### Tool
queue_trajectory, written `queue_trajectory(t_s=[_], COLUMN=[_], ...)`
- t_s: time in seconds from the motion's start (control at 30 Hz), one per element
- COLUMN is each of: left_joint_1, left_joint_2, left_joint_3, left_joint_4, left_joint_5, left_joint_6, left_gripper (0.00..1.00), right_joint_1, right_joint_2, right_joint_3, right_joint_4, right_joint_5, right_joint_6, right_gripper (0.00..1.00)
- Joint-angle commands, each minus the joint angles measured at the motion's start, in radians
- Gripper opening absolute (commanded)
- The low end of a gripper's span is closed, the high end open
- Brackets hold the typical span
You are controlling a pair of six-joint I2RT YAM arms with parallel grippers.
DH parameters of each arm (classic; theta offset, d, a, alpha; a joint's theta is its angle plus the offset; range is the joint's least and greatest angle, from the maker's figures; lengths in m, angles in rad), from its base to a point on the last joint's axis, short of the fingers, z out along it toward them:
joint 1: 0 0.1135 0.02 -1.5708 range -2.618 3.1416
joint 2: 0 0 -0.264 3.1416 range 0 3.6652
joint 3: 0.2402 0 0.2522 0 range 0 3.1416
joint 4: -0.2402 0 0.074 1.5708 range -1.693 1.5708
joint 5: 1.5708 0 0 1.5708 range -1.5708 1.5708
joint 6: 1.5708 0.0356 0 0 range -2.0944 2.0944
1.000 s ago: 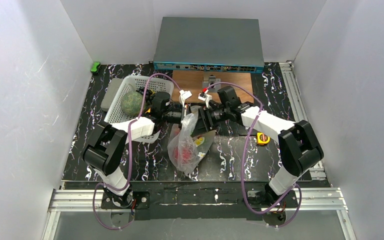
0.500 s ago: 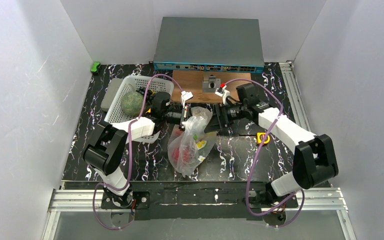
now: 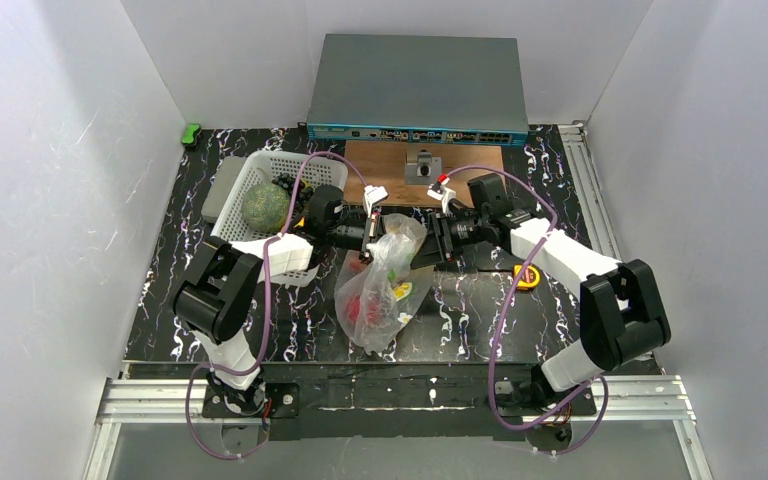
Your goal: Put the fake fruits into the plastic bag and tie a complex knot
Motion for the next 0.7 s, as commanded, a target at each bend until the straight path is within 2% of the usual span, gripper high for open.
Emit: queue_trajectory(t_s=[0.0,0.17,0.3,0.5,0.6,0.67], left_joint_1=[-0.005,-0.019,-0.03,-0.033,-0.033,-0.026], left_joint_2=[-0.02,-0.015,-0.016,-0.001,-0.001,-0.007], left_joint_3=[0.02,0.015,0.007,0.019,0.025,0.023], left_joint_4=[-0.008,-0.019,-0.025,0.055,0.06,0.056], left_joint_5=[0.036,0.052,0.059,0.06,0.059,0.053], left_joint_6=[0.026,0.037,0.046,-0.015,-0.024,-0.026], left_gripper=[0.0,0.0,0.0,0.0,0.0,0.0], right_joint_1=[0.039,0.057,0.066,0.1,0.105,0.095], right_joint_2=[0.011,0.031,0.044,0.051,0.036,0.011], right_joint_3=[0.049,0.095,0.131,0.064,0.035,0.027], right_joint_4=[0.146,0.214,0.228,0.276,0.257,0.189], right_joint_5=[-0.014,-0.004,-0.001,0.007,-0.016,-0.017], right_joint_6=[0.079,0.144,0.157,0.16,0.135,0.071], right_gripper=[0.36,0.37,0.43,0.45,0.48,0.54])
